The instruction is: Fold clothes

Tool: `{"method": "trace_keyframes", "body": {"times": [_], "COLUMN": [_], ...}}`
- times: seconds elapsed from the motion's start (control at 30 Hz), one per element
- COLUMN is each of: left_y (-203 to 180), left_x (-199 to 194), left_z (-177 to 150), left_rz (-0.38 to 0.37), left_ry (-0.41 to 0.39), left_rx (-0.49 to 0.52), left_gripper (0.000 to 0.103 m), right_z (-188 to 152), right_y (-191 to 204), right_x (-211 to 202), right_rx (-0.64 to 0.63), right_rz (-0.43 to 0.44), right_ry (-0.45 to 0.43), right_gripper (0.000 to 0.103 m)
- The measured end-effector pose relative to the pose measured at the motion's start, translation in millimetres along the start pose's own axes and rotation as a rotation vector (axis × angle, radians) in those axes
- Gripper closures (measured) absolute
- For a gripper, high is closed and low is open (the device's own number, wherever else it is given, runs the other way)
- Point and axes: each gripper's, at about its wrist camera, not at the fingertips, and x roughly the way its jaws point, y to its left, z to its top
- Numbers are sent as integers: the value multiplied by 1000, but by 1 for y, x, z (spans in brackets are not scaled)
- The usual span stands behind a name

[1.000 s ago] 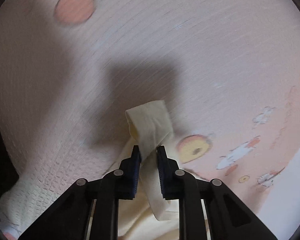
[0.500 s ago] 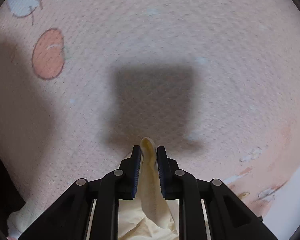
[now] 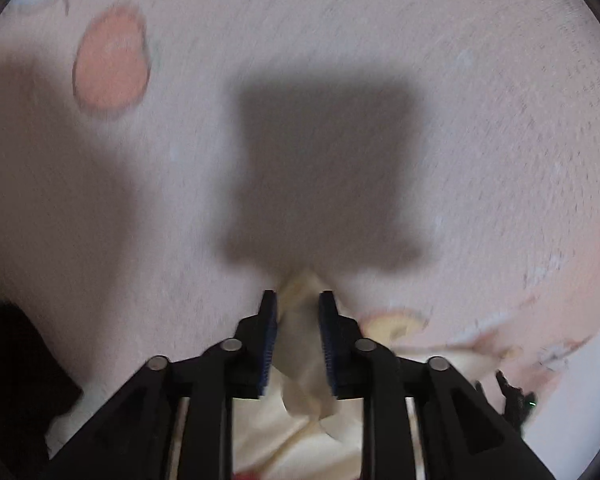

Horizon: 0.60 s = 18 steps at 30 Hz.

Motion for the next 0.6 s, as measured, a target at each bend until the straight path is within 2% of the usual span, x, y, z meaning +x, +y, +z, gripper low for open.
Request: {"method": "trace_keyframes", "body": {"times": [0.03, 0.07, 0.13, 0.23, 0.33, 0.43, 0.6], "left_y": [7, 14, 28, 43, 48, 44, 29], "left_x": [0, 0, -4, -2, 0, 0, 28], "left_z": [-4, -8, -19, -32, -50, -66, -96], "left_rz": [-38, -75, -125, -209, -270, -298, -374], "left_ry": [5, 11, -19, 4, 17, 12, 115], "left_rx": [-26, -52, -115, -194, -219, -207, -204], "left_gripper": [66, 48, 31, 31, 31, 31, 31], "right_z": [-4, -9, -18, -37, -57, -78, -104], "right_y": [-7, -14, -31, -48, -51, -34, 3], "right_x": [-3, -6, -10, -16, -20, -22, 3], "right_rx": [14, 32, 80, 123, 144, 84, -26], "right_rz": [30, 57, 98, 151, 229, 300, 328], "right_ry": [3, 9, 26, 42, 60, 84, 176], "right_gripper": [37, 37, 36, 36, 36, 36, 33]}}
